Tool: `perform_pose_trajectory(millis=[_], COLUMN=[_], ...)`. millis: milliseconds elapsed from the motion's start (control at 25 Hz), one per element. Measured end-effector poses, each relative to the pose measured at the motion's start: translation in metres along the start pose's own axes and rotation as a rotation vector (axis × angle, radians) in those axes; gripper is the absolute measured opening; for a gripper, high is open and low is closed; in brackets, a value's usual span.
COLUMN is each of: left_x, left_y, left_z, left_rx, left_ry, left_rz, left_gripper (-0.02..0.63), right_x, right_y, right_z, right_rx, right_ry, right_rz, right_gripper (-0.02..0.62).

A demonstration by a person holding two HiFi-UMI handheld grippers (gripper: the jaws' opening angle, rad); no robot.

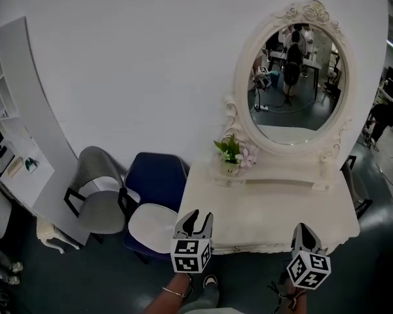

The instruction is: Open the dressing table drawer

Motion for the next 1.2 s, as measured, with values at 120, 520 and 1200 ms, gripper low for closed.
perform_pose_trajectory(millis=[120, 520, 1200], left_x=[0.034, 0.133, 0.186], left_y=[0.007, 0.029, 0.029], left_z=[0.011, 0.023, 0.033], left_rx=[-0.006, -0.039, -0.040], left_ry=[-0.009, 0.012, 0.041], left_rz=[0.006, 0.009, 0.075], left_gripper=[0.156, 0.156, 0.156], right_x=[0.035, 0.130, 0.212], right_y=[-0.006, -0.019, -0.044], right_z=[0.014, 0.035, 0.046], right_rx=[-0.008, -0.023, -0.003], right_ry=[-0.002, 0.029, 0.086], right_rz=[-0.004, -0.018, 0.072], right_gripper=[0.008, 0.008, 0.008])
Point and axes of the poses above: the fingertips, and each gripper's own axes: x forward along the fingers, y to its left, z out of its top, the point moved 2 cm from there along -x, backward along the fingers, and after that the axes turned 9 degrees about z, right-handed, at the moved point
